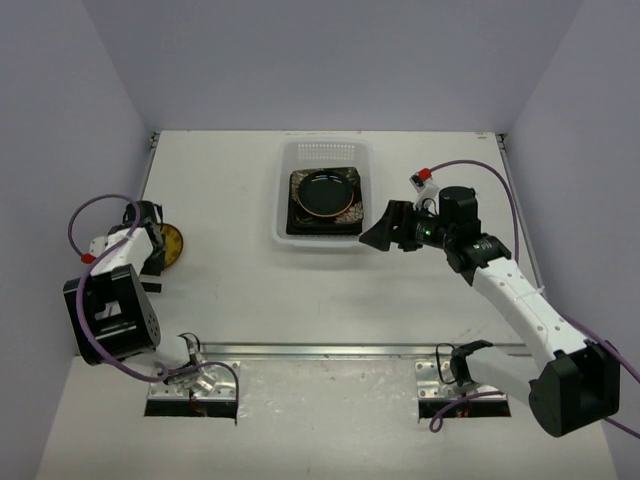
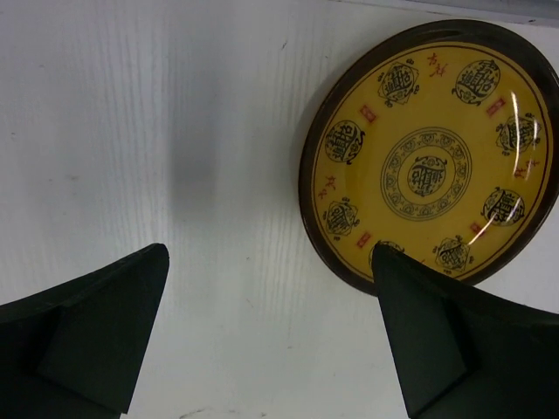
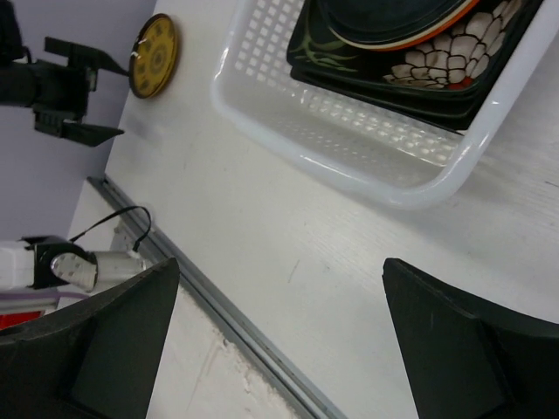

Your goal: Place the plates into the plastic bin on the countertop

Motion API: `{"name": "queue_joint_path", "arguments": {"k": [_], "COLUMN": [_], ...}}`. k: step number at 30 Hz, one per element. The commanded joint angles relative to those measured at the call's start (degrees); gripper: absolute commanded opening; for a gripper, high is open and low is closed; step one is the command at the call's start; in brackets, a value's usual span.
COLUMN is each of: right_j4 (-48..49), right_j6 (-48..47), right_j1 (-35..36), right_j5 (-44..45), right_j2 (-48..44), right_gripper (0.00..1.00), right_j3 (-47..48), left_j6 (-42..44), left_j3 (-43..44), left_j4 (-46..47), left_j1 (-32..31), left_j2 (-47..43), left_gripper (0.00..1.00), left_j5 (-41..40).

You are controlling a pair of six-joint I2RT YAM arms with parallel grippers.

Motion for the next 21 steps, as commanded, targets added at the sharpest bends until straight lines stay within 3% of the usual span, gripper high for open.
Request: {"name": "queue_joint_path", "arguments": {"k": [1,21], "right_j4": [5.2,6.9], "right_j6": [0.6,2.1], "right_j1": [-0.2,-0.2], "right_j5": [-7.2,-8.7], "right_j2": [-3.9,-6.7], "right_gripper": [0.99,0.99], "right_j3": [-0.5,-1.9], "left_j6": [-3.9,-2.3], "left_j3": [0.4,5.5], "left_j4": [7.5,11.9], "left_j1": [2.0,3.8], "left_j2": [3.8,16.8], "left_gripper": [1.0,0.92], "left_j5": [0.4,5.0]}}
